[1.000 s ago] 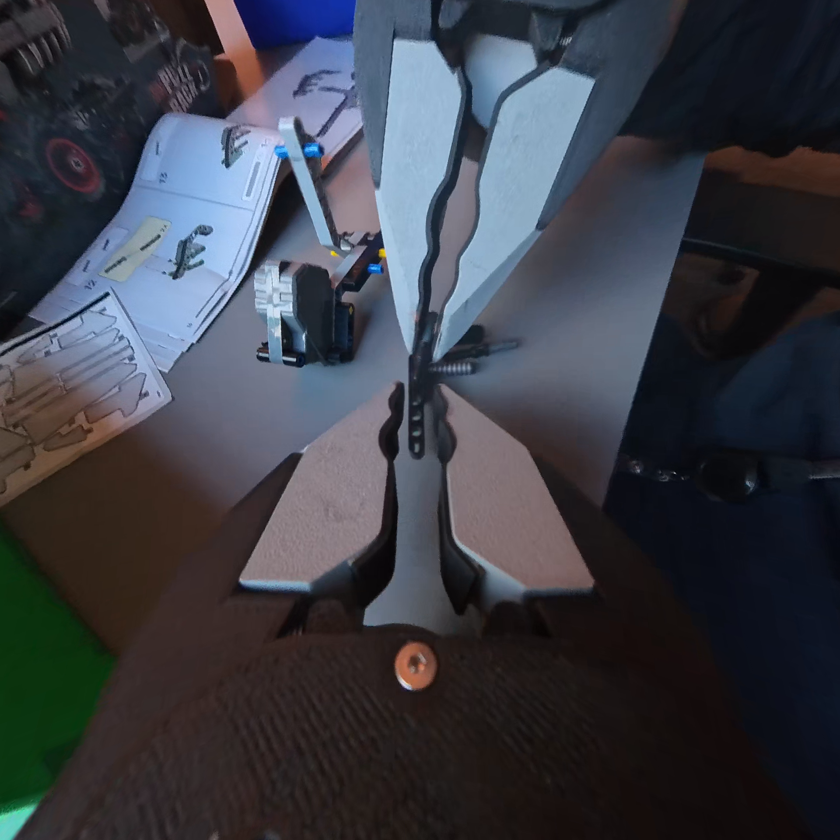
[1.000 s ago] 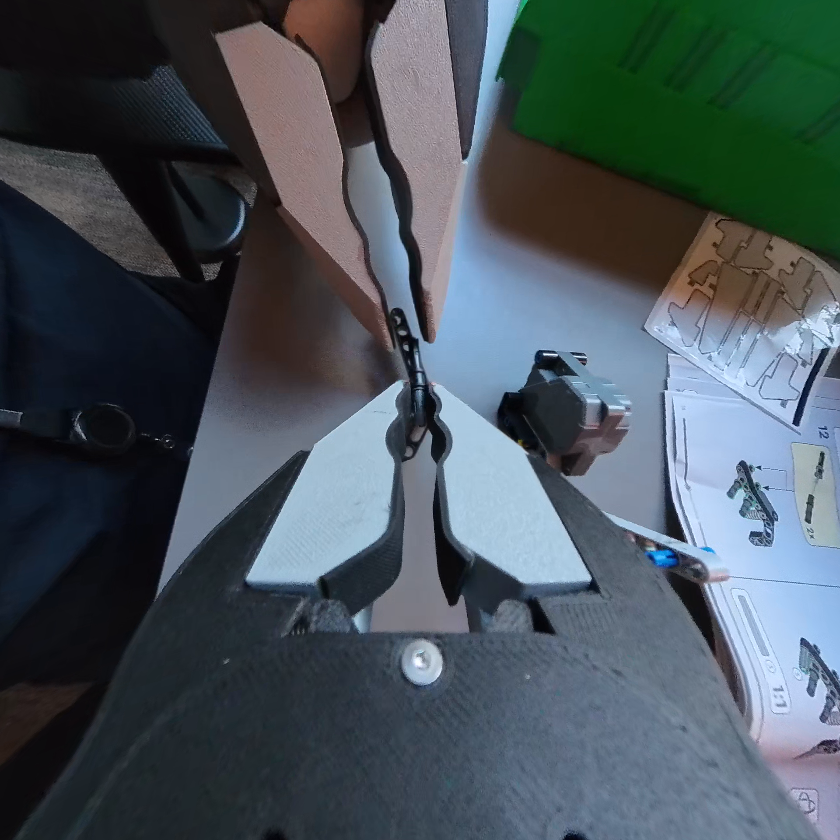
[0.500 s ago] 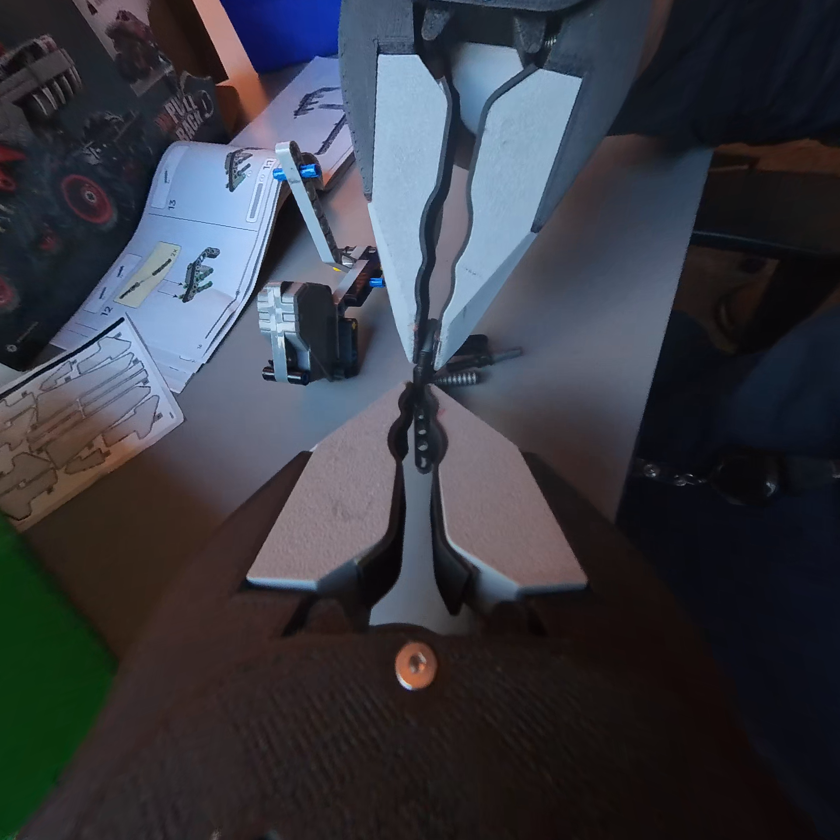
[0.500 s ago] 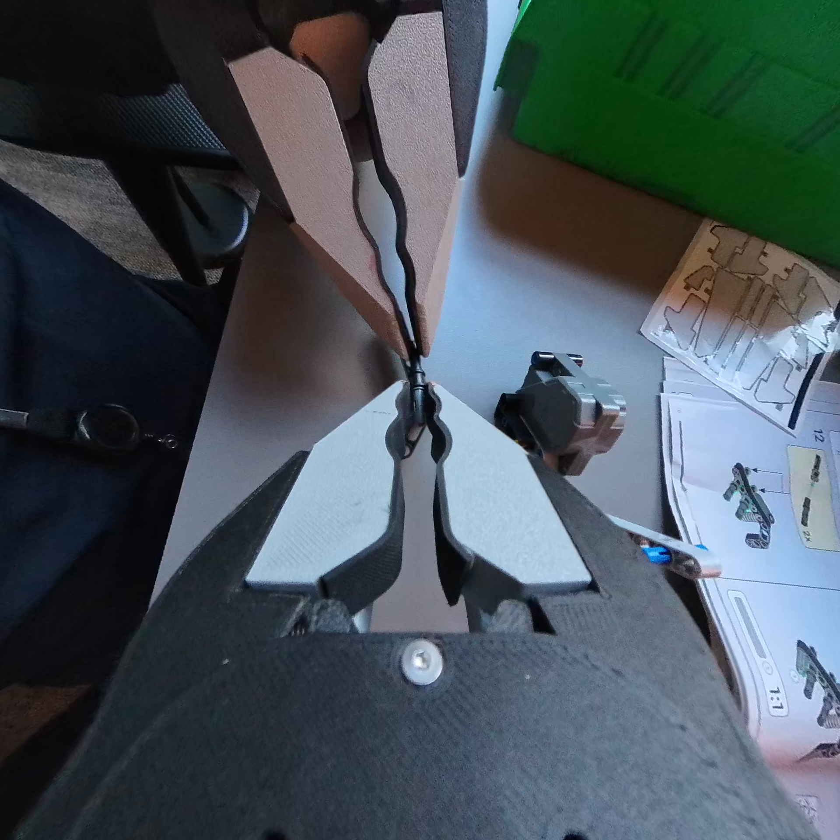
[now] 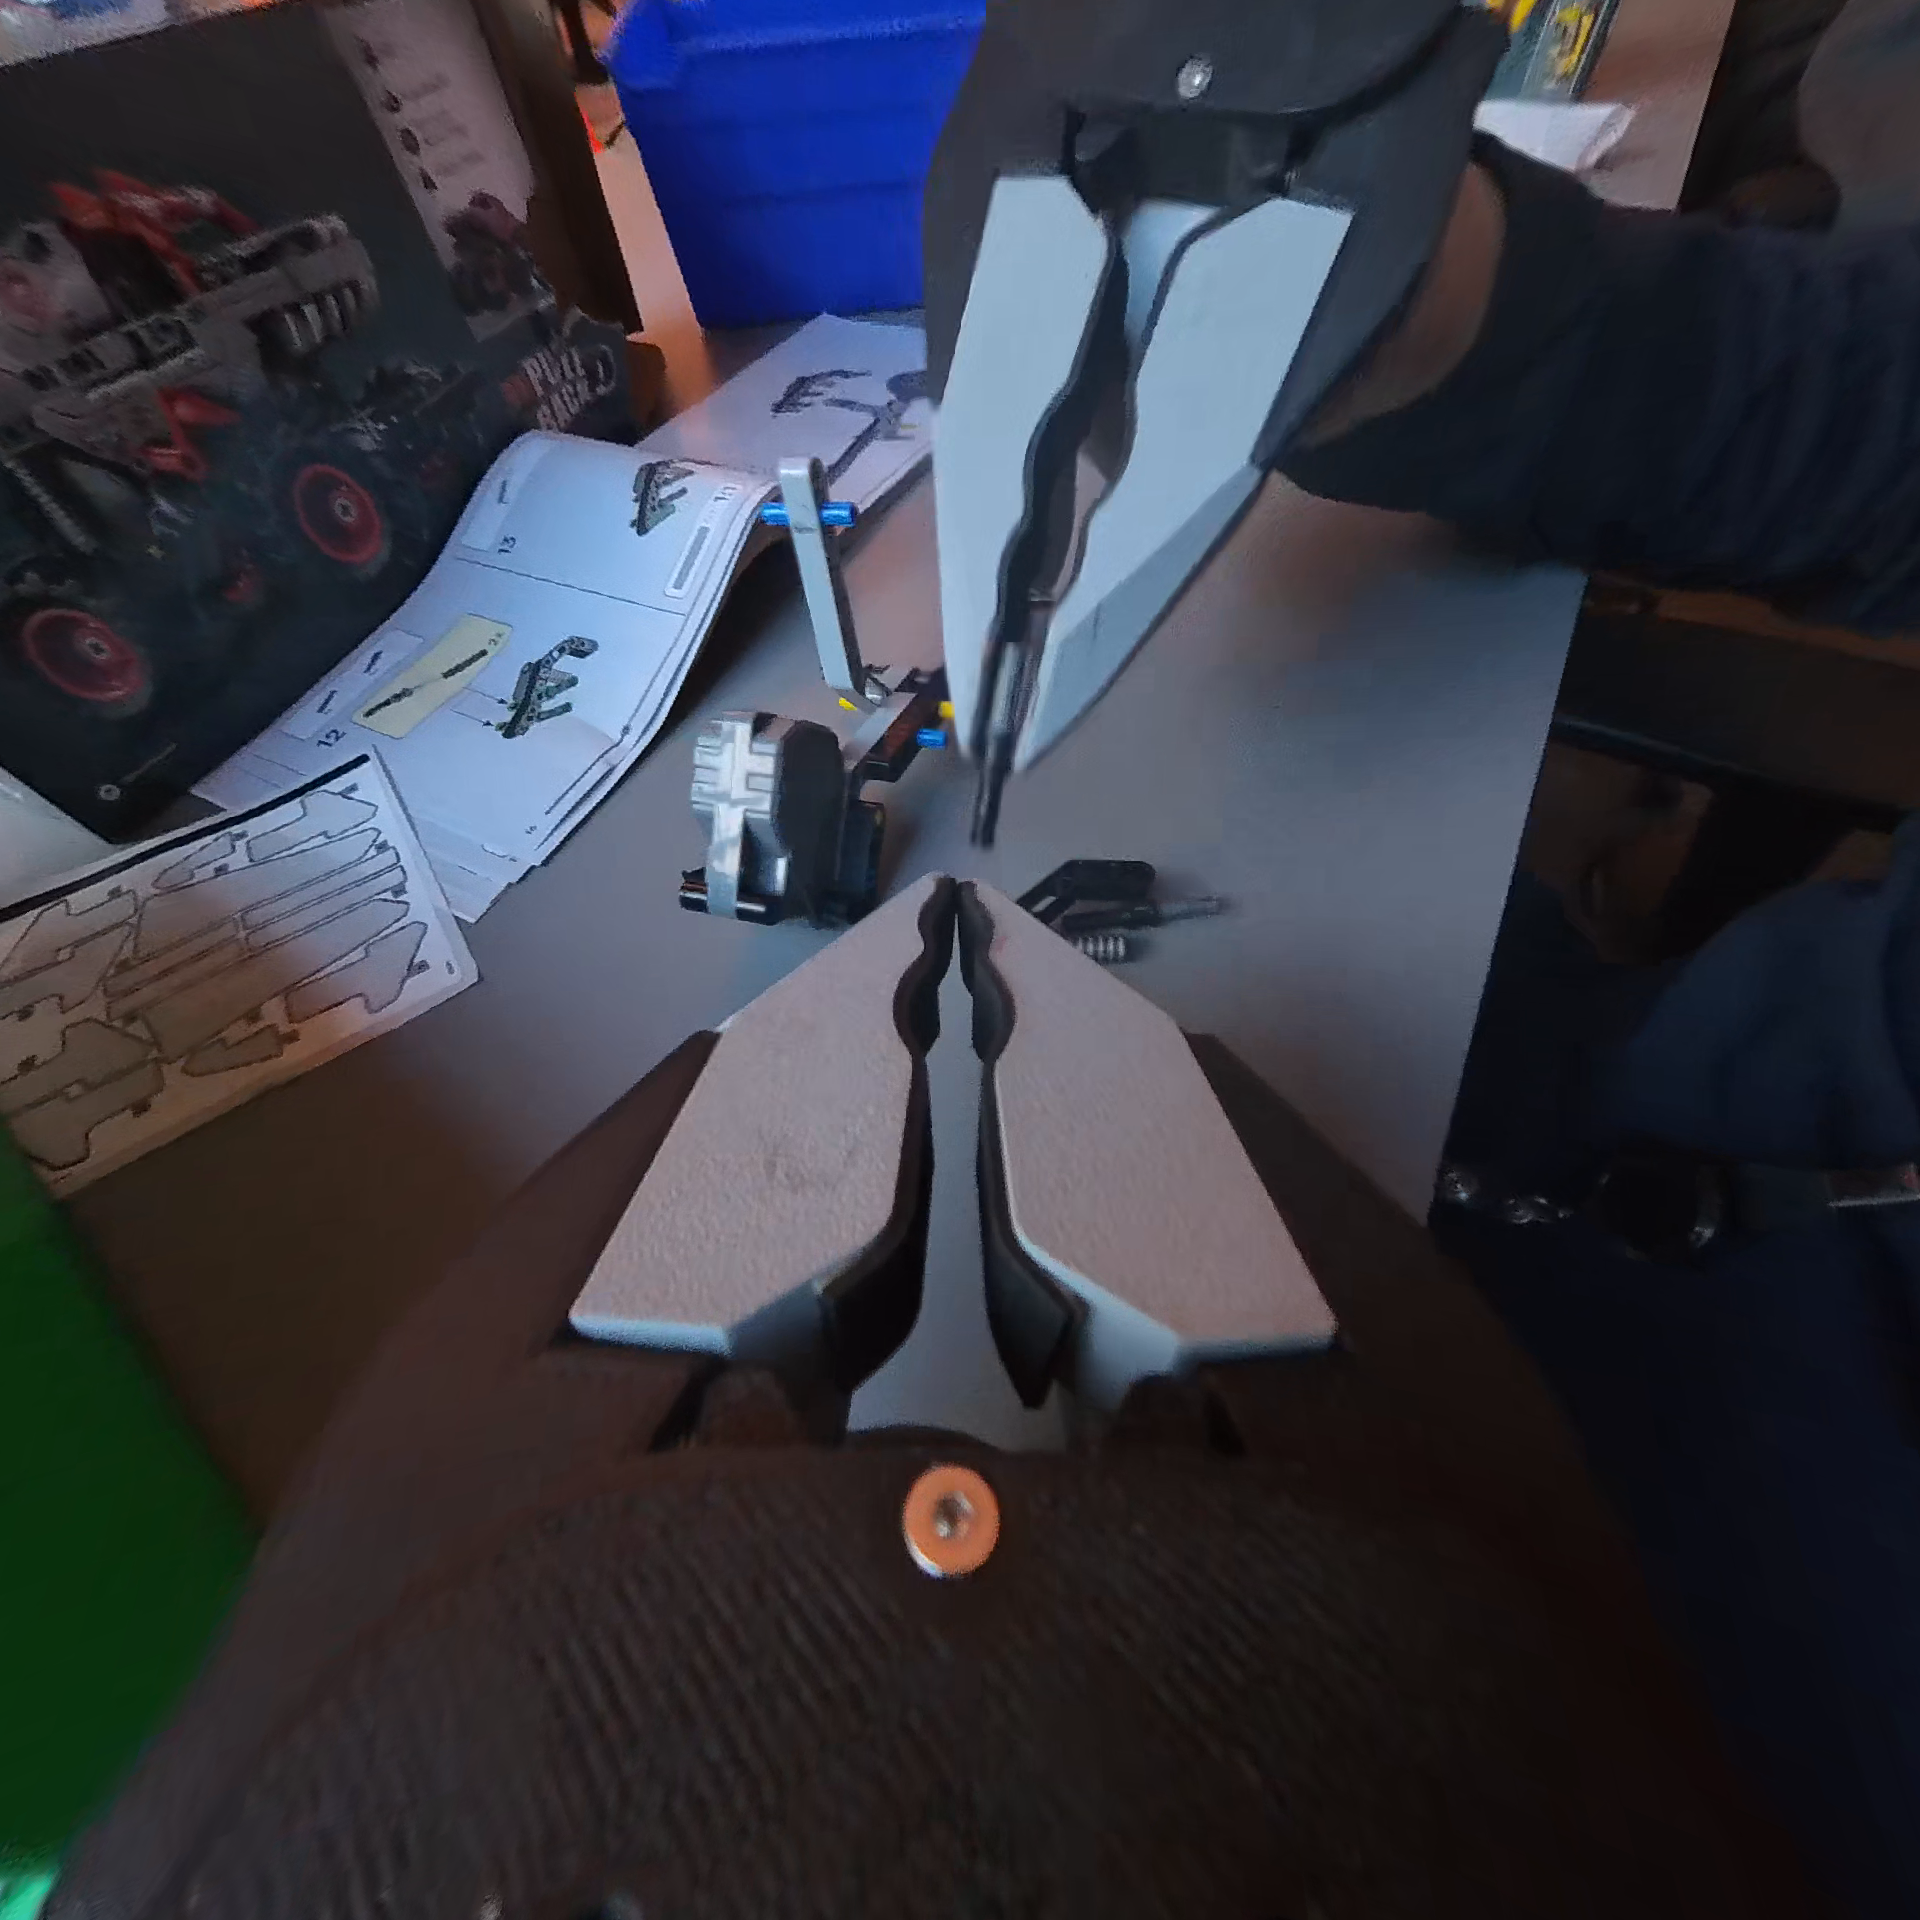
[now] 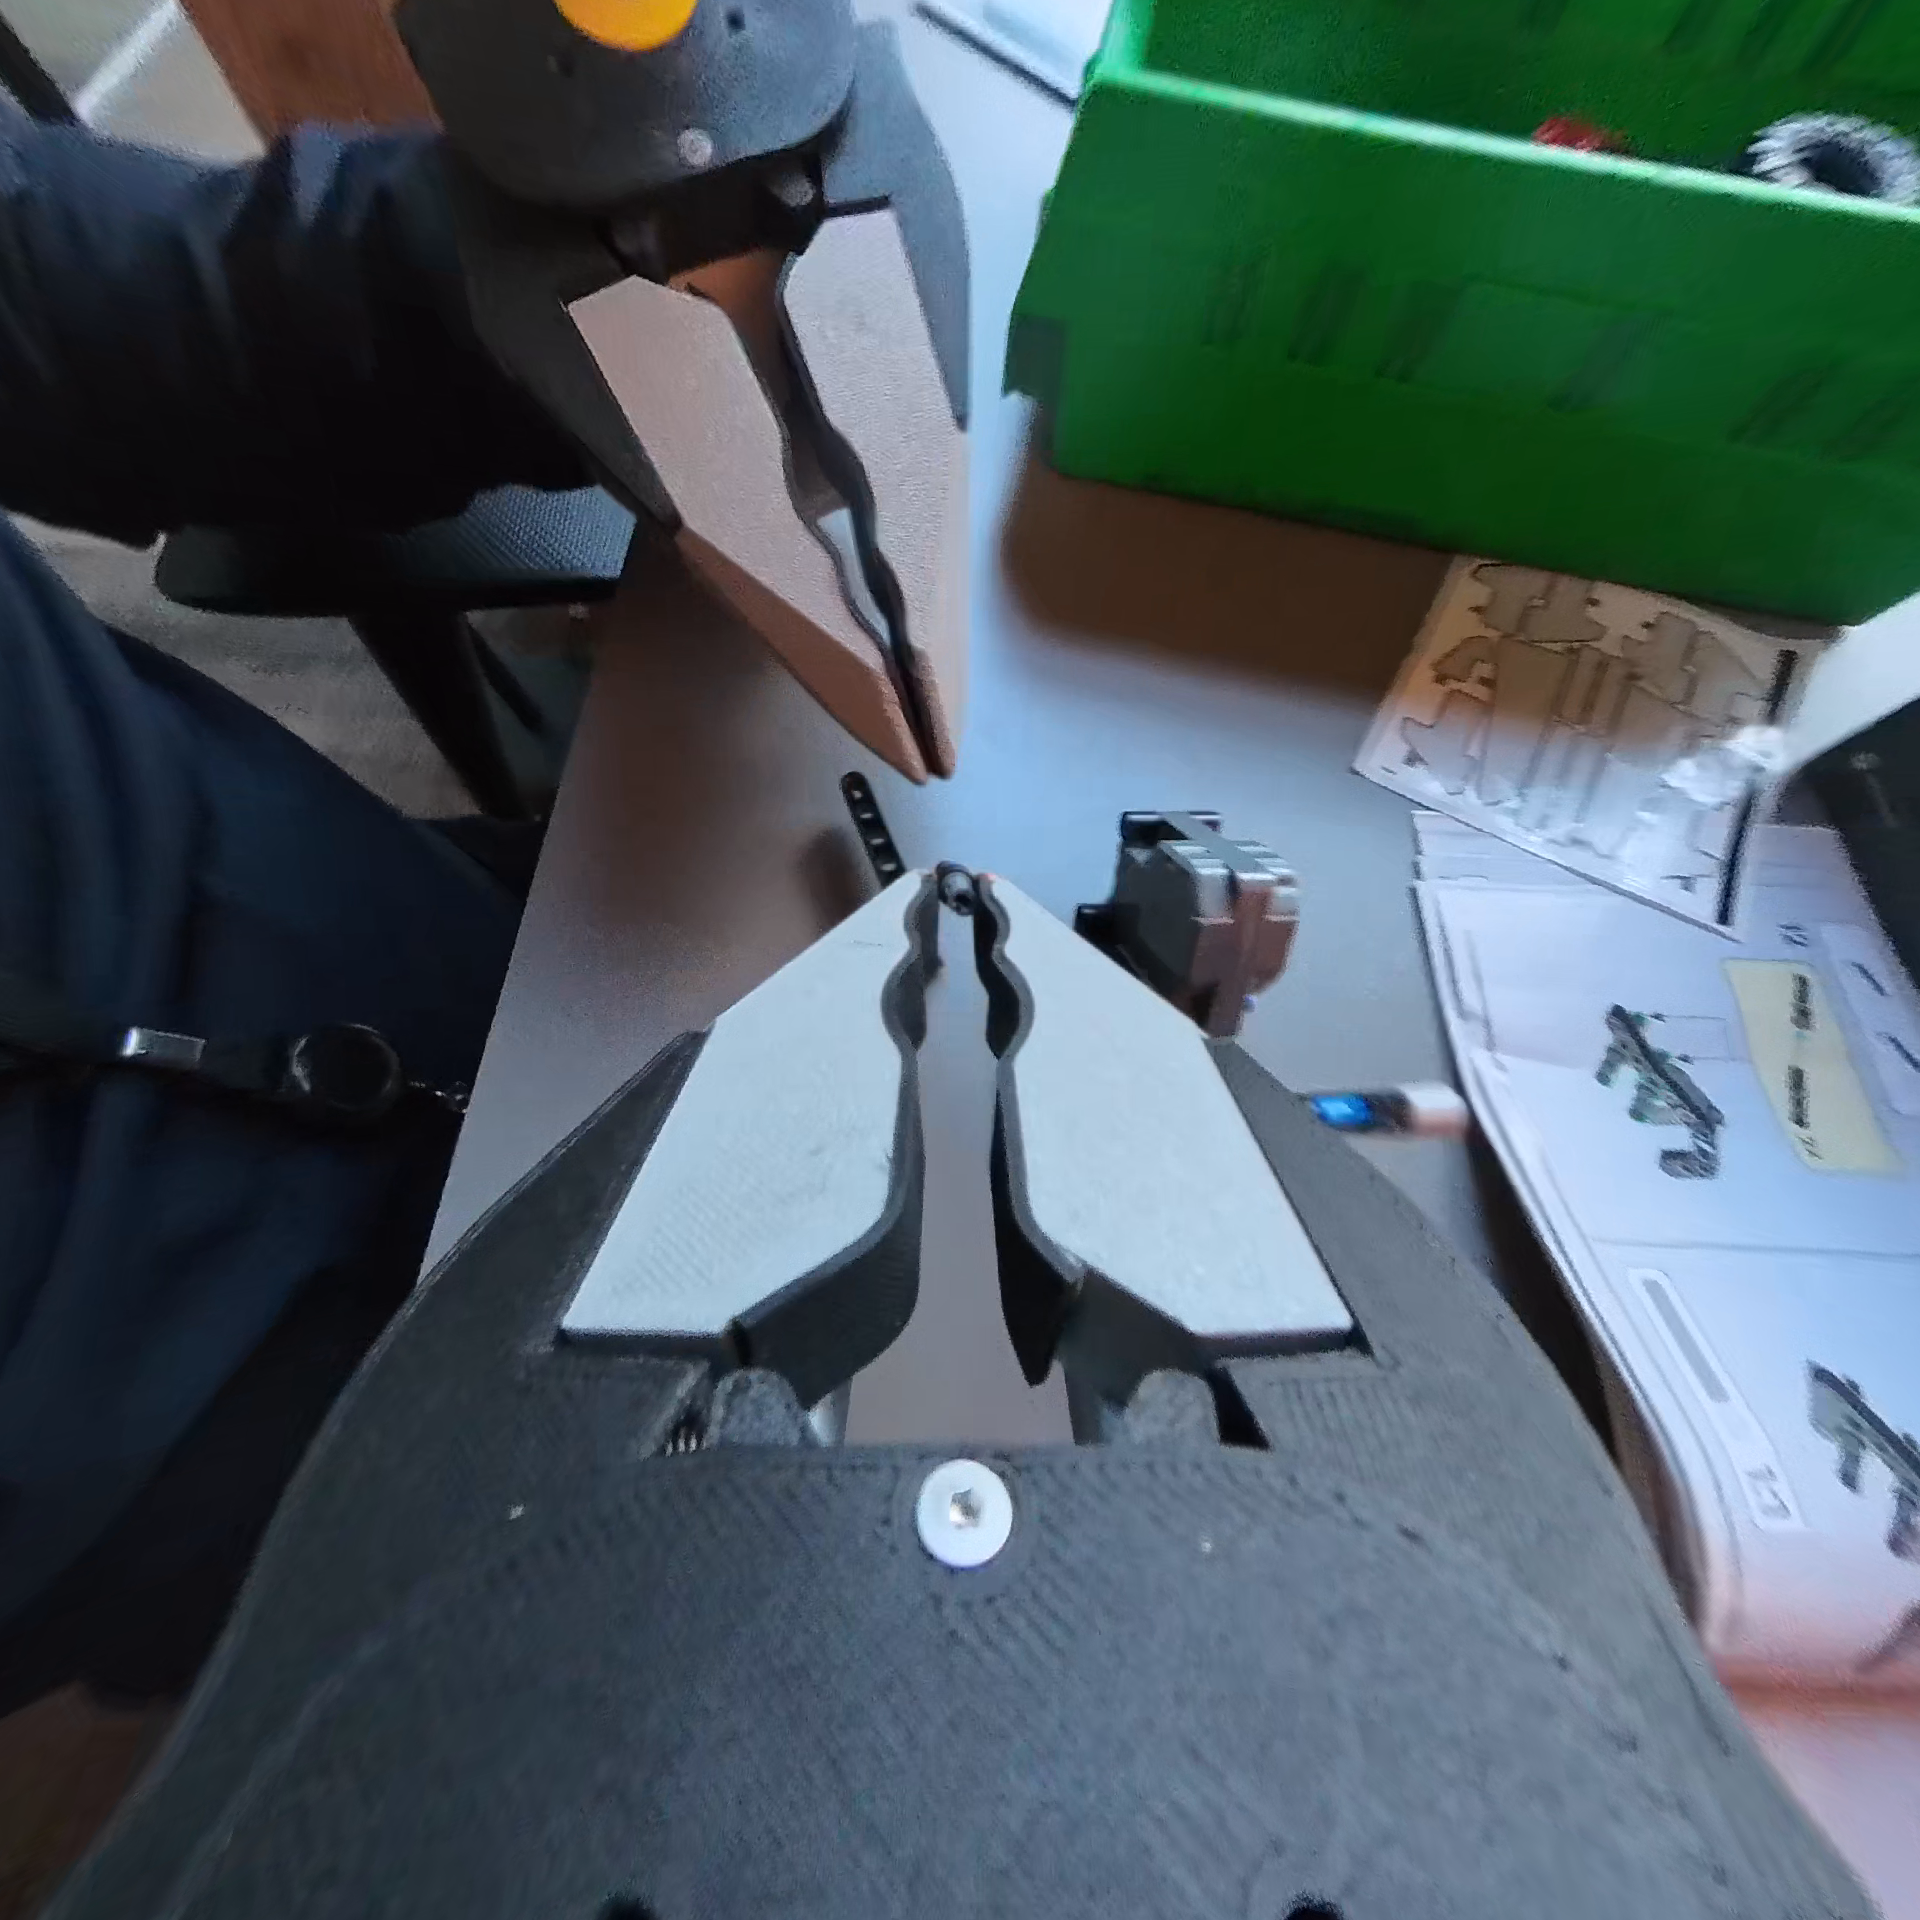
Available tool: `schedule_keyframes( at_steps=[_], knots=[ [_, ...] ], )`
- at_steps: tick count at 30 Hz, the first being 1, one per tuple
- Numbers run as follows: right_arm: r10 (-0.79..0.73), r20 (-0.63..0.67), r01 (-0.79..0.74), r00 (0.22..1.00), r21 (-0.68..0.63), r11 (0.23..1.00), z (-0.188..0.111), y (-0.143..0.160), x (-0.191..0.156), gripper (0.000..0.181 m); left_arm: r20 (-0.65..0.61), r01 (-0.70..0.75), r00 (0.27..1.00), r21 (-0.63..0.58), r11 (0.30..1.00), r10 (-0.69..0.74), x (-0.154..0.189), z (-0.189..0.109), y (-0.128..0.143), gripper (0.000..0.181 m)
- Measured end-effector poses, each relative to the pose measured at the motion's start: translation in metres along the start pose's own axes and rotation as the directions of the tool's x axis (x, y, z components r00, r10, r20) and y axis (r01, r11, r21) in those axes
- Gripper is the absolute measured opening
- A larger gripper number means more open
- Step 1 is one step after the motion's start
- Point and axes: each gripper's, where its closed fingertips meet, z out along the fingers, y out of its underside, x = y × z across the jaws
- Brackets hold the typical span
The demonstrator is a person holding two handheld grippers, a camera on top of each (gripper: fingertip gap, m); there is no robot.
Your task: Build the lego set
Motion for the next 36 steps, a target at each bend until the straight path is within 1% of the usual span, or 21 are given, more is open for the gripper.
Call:
schedule_keyframes(
  at_steps=[1, 4, 7, 12, 16, 19, 22, 25, 30, 32, 36],
  knots=[
    [0.011, -0.017, -0.010, 1.000, 0.028, 1.000, -0.008, -0.002, 0.005, 0.004, 0.002, 0.007, 1.000, 0.000, 1.000, -0.007, -0.001, -0.002, 0.001, 0.000],
    [0.066, -0.054, -0.060, 0.996, 0.111, 0.992, -0.030, -0.002, 0.019, 0.003, 0.000, 0.017, 1.000, -0.075, 0.997, -0.017, 0.000, -0.004, 0.014, 0.013],
    [0.091, -0.112, -0.073, 0.990, 0.153, 0.985, -0.052, 0.003, 0.033, 0.002, -0.010, 0.015, 1.000, -0.094, 0.995, -0.016, 0.003, -0.007, 0.019, 0.013],
    [0.118, -0.225, -0.050, 0.967, 0.286, 0.957, -0.107, 0.003, 0.050, 0.003, -0.044, 0.039, 0.998, -0.112, 0.993, -0.044, 0.005, -0.005, 0.021, 0.012],
    [0.192, -0.305, -0.065, 0.933, 0.382, 0.922, -0.145, 0.017, 0.067, 0.003, -0.078, 0.008, 0.997, -0.151, 0.989, -0.020, 0.012, -0.002, 0.026, 0.012],
    [0.239, -0.332, -0.082, 0.912, 0.425, 0.902, -0.161, 0.032, 0.075, 0.003, -0.102, 0.005, 0.995, -0.150, 0.989, -0.021, 0.015, -0.002, 0.026, 0.012],
    [0.275, -0.359, -0.098, 0.892, 0.439, 0.893, -0.169, 0.045, 0.083, 0.003, -0.114, 0.008, 0.993, -0.103, 0.995, -0.020, 0.015, -0.006, 0.020, 0.009],
    [0.309, -0.360, -0.121, 0.881, 0.460, 0.880, -0.170, 0.054, 0.088, 0.003, -0.081, -0.010, 0.997, 0.007, 1.000, 0.010, 0.008, -0.013, 0.006, 0.006],
    [0.326, -0.339, -0.147, 0.883, 0.460, 0.875, -0.156, 0.060, 0.091, 0.003, -0.037, -0.080, 0.995, 0.177, 0.981, 0.088, -0.002, -0.026, -0.014, 0.001],
    [0.312, -0.340, -0.139, 0.887, 0.448, 0.883, -0.149, 0.061, 0.090, 0.003, -0.010, -0.100, 0.994, 0.219, 0.971, 0.105, -0.006, -0.029, -0.019, 0.000],
    [0.284, -0.342, -0.134, 0.896, 0.401, 0.906, -0.135, 0.063, 0.088, 0.003, -0.020, -0.093, 0.995, 0.265, 0.960, 0.103, -0.007, -0.034, -0.023, 0.000]
  ],
)
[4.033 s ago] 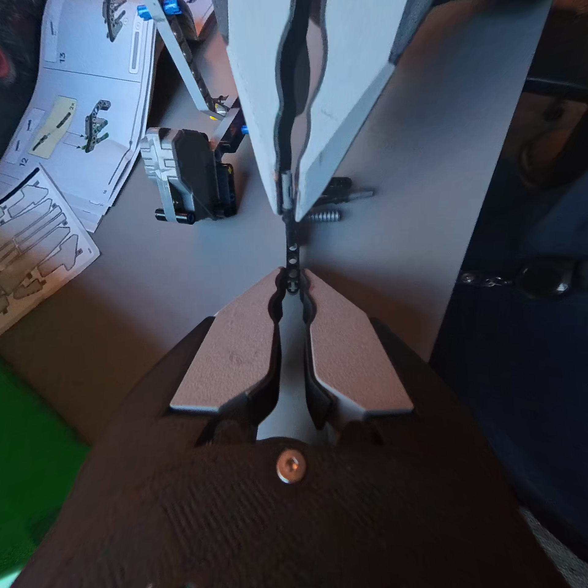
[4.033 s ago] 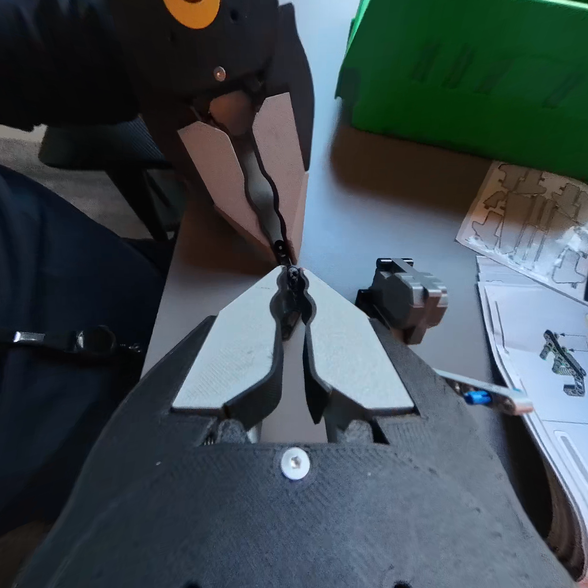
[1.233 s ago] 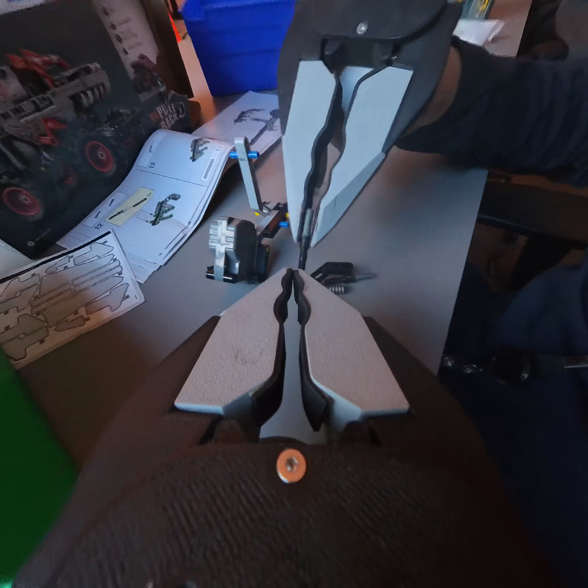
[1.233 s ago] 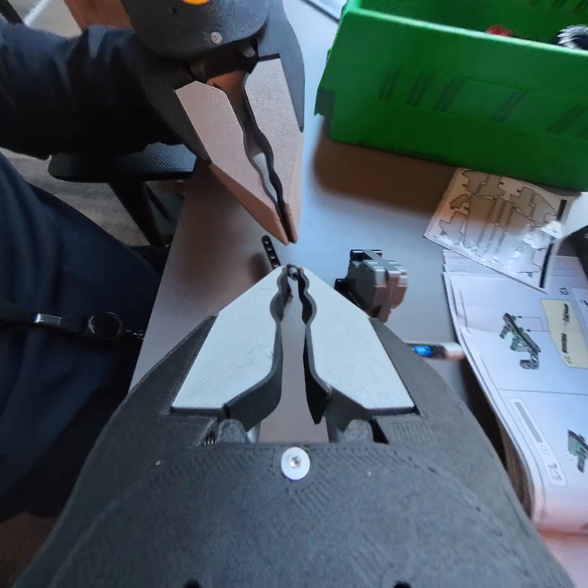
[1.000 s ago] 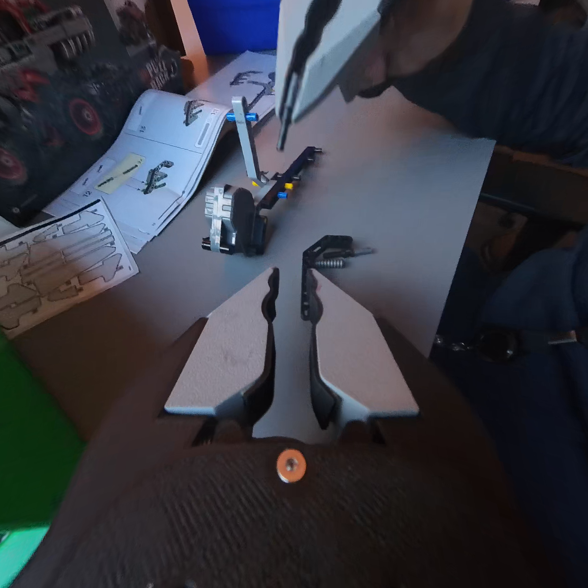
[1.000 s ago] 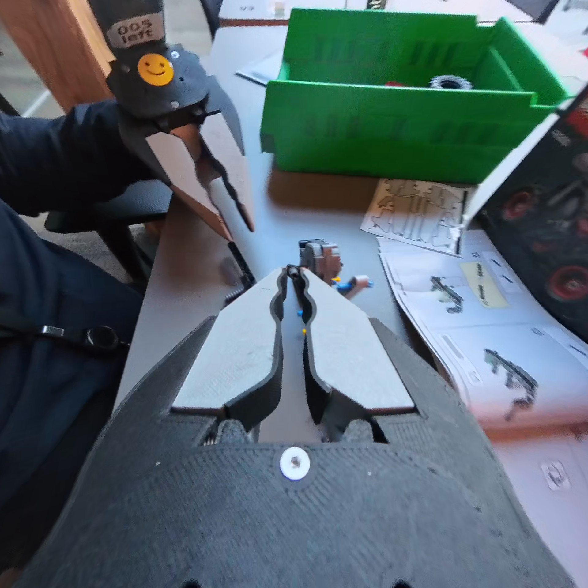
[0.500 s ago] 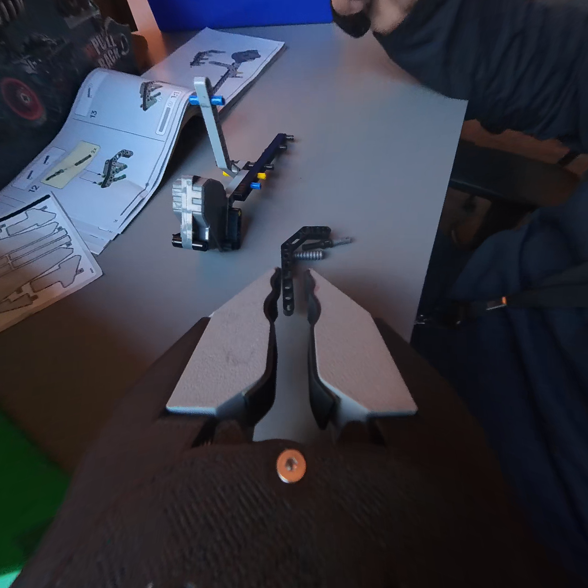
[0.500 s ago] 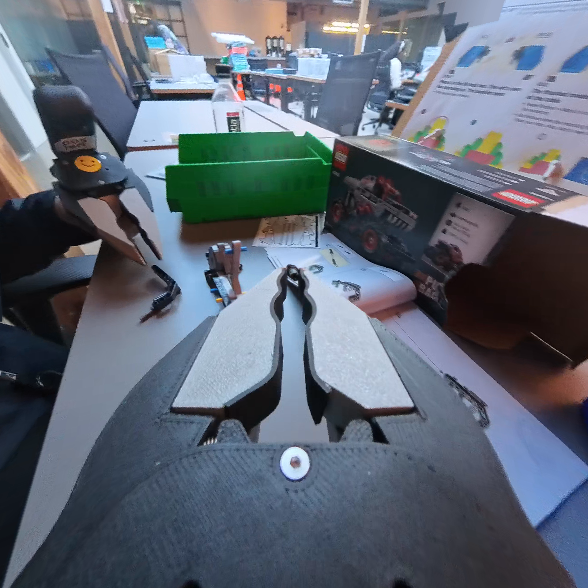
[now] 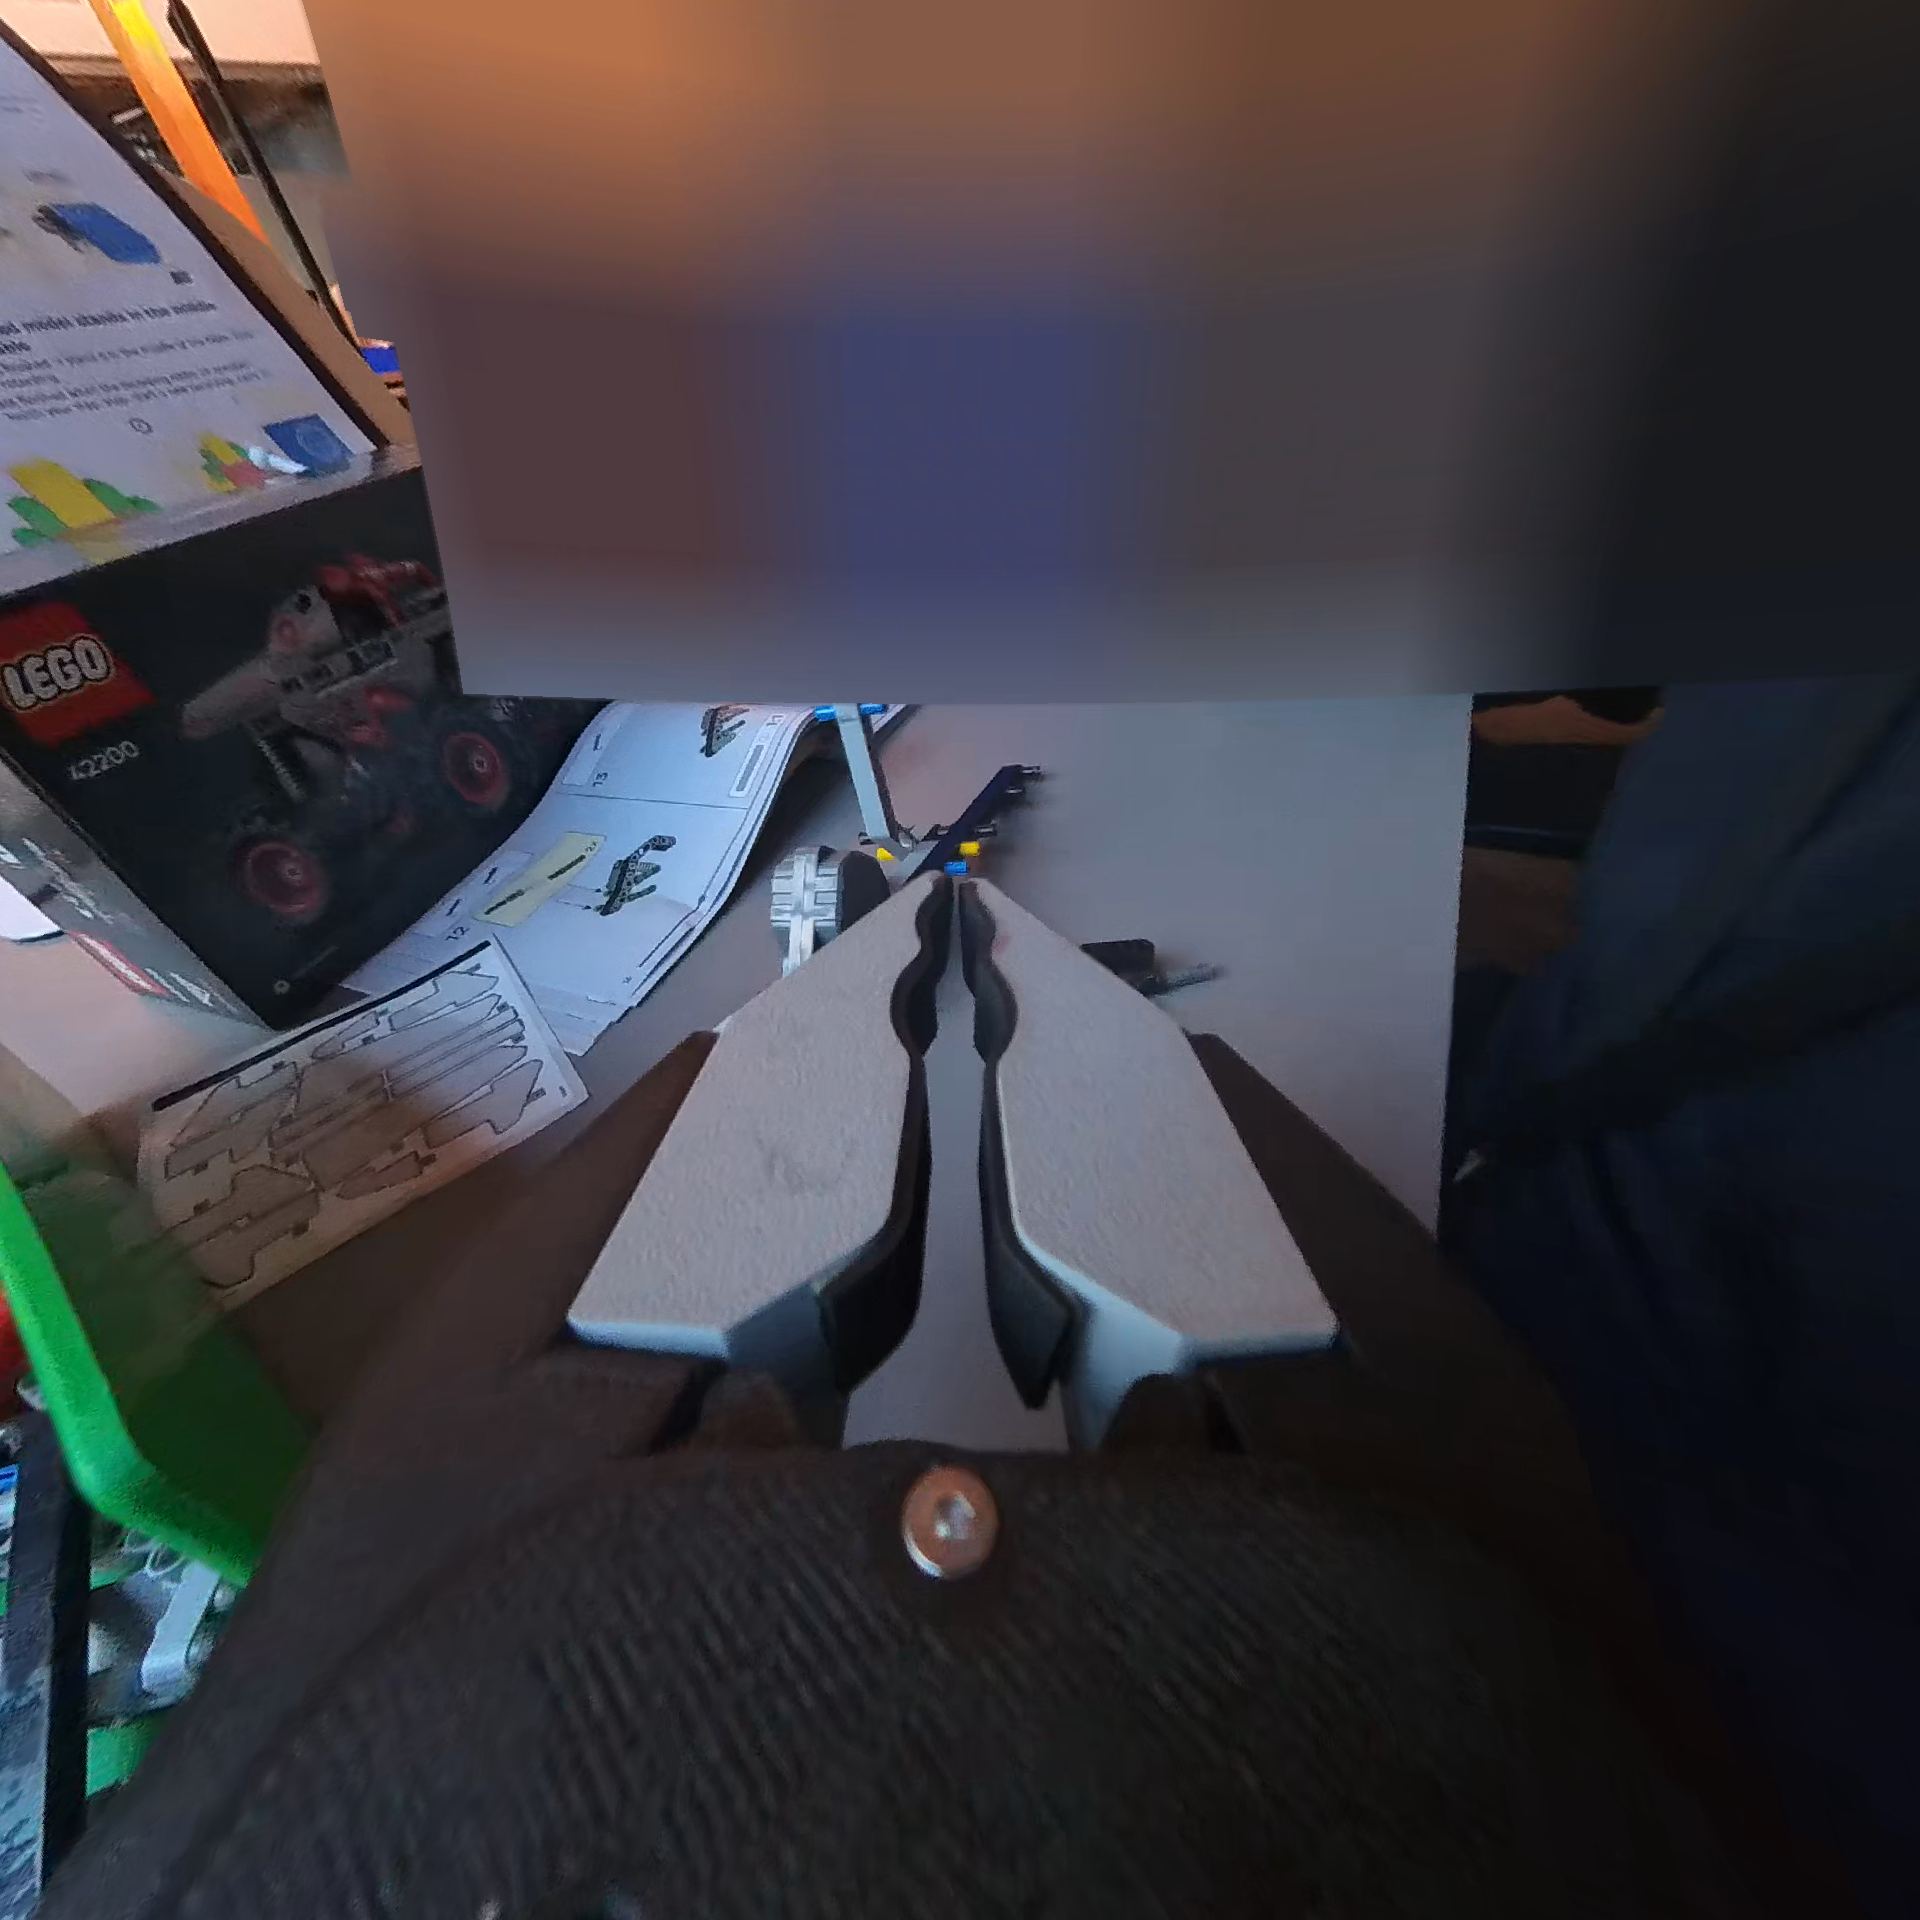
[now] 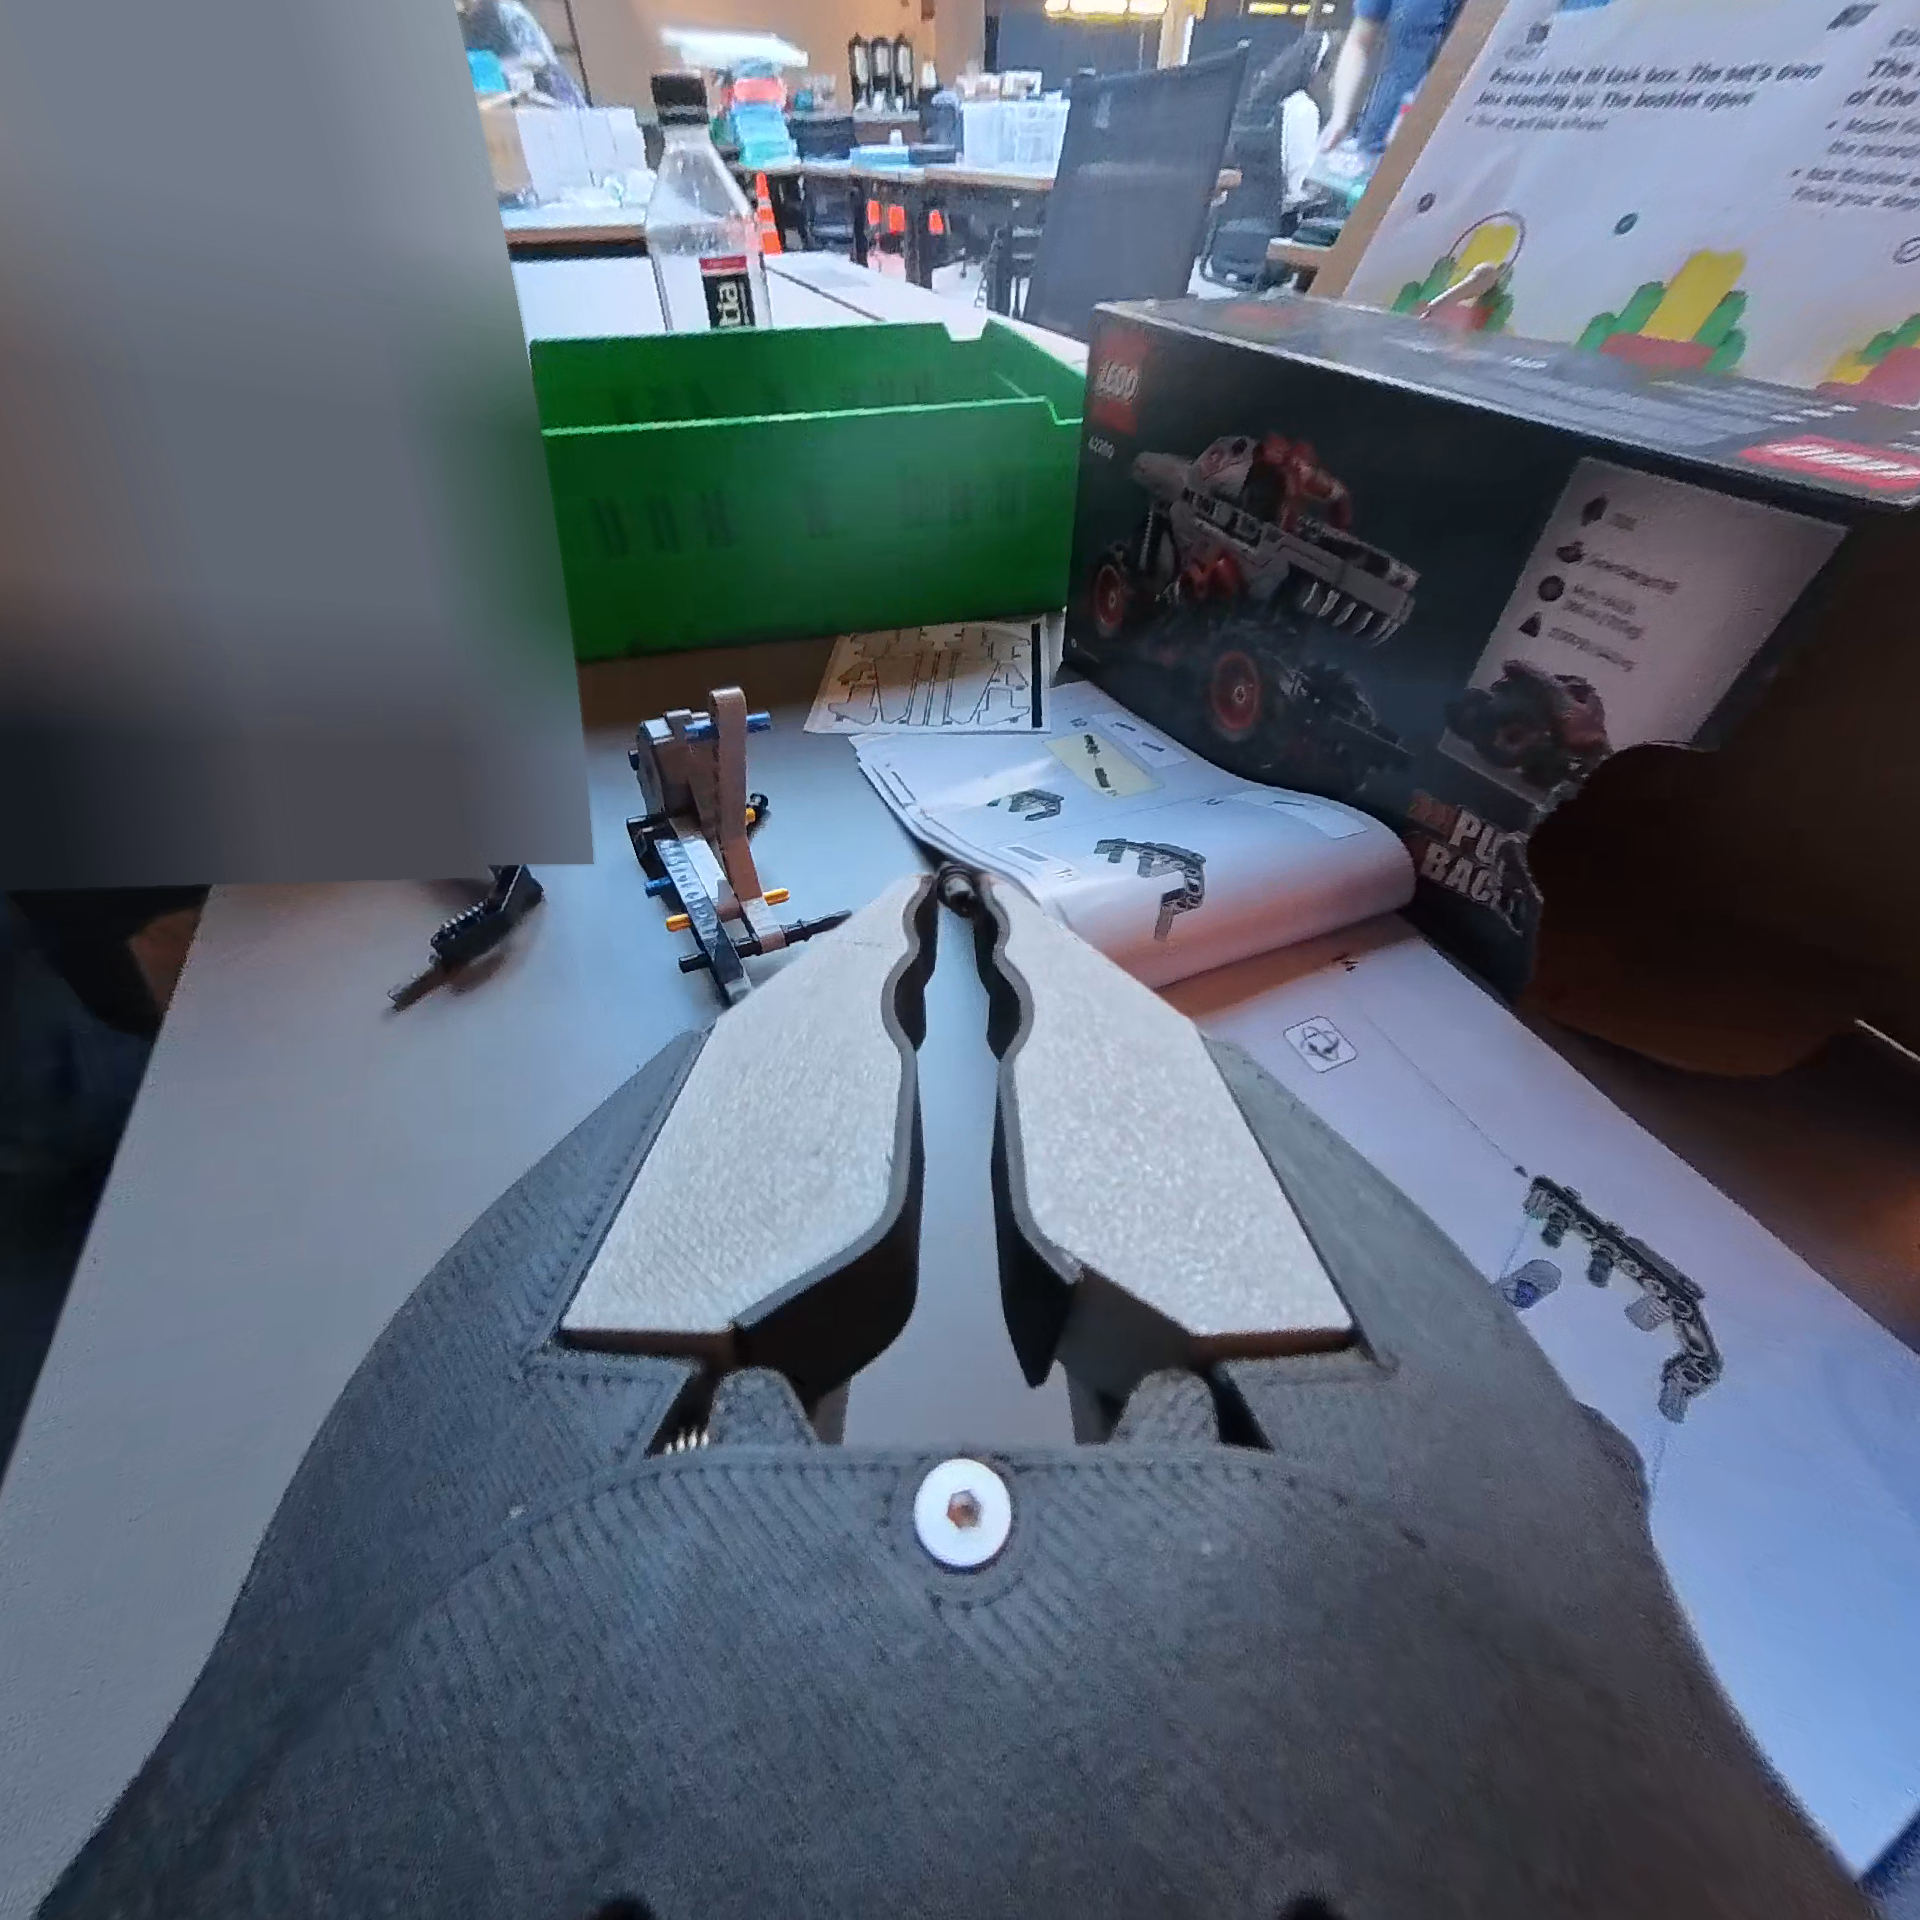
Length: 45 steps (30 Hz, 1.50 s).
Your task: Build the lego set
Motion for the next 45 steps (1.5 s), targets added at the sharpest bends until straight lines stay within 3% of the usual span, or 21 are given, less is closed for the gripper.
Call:
schedule_keyframes(
  at_steps=[18, 45],
  knots=[
    [0.005, -0.010, -0.005, 1.000, -0.046, 0.999, 0.010, 0.011, 0.006, 0.003, 0.050, -0.009, 0.999, 0.076, 0.997, 0.005, -0.008, -0.007, -0.009, 0.000],
    [-0.047, -0.014, 0.046, 0.999, -0.060, 0.997, 0.011, 0.010, -0.001, 0.003, 0.073, -0.021, 0.997, 0.053, 0.998, 0.017, -0.010, -0.004, -0.007, 0.000]
  ],
)
